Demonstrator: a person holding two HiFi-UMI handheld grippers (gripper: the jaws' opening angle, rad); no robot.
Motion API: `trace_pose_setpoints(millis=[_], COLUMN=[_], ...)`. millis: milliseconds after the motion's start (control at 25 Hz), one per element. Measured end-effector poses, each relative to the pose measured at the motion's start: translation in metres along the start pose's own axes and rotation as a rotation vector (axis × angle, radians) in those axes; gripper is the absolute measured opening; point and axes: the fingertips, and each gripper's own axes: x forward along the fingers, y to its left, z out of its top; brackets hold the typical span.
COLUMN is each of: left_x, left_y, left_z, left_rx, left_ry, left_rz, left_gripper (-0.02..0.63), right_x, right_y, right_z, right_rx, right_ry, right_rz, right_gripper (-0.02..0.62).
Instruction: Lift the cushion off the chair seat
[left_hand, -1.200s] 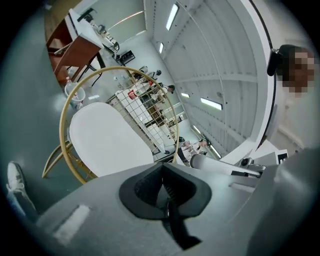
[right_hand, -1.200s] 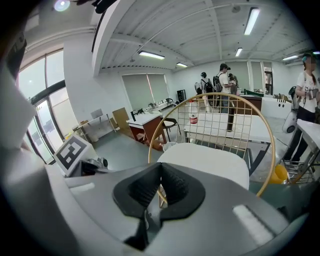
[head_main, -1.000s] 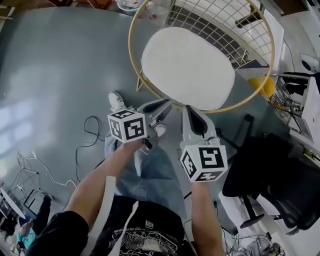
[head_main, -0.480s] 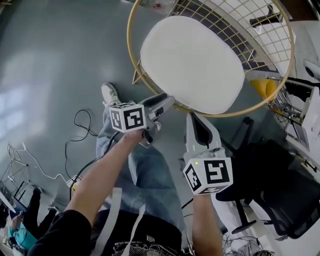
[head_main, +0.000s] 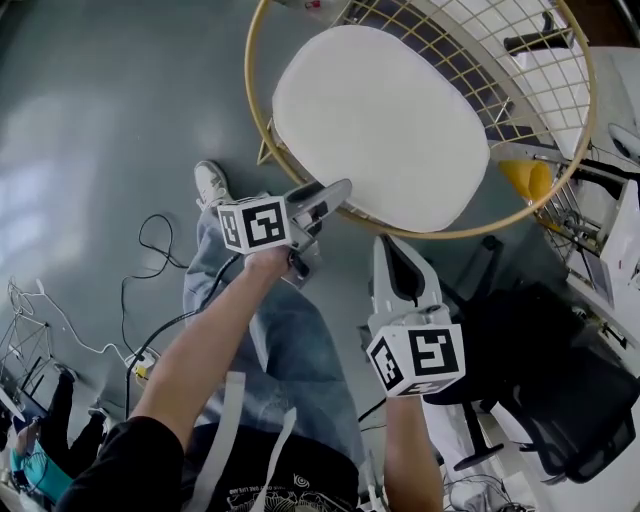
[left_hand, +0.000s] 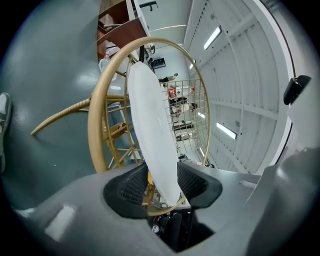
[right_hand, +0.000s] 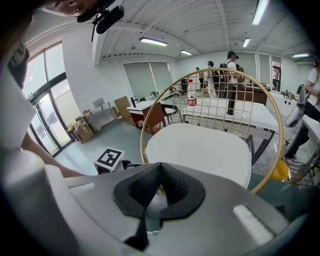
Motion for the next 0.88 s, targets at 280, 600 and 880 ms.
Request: trace_pose_setpoints(millis=[280,600,880], left_x=[0.005,0.002,-0.002], left_y=[-0.005,-0.036,-0.08], left_z=[0.002,0.016,0.028], left_rx=[-0.034,-0.011,0.006], left_ry=[0.0,0.014,0.021], left_rz=[0.017,-0.041,-0.035], left_gripper=[0.053,0.038,0.034], right_x=[-0.004,-0.006,-0.026], right_y=[-0.006,-0.012,-0.021], right_z=[0.0,0.019,0.045], right_rx=[0.008,0.038,0.074], right_ry=[0.015,-0.018,-0.062], right_rz=[-0.01,-0.039,-0.086], right_gripper=[-0.003,-0.003,-0.003])
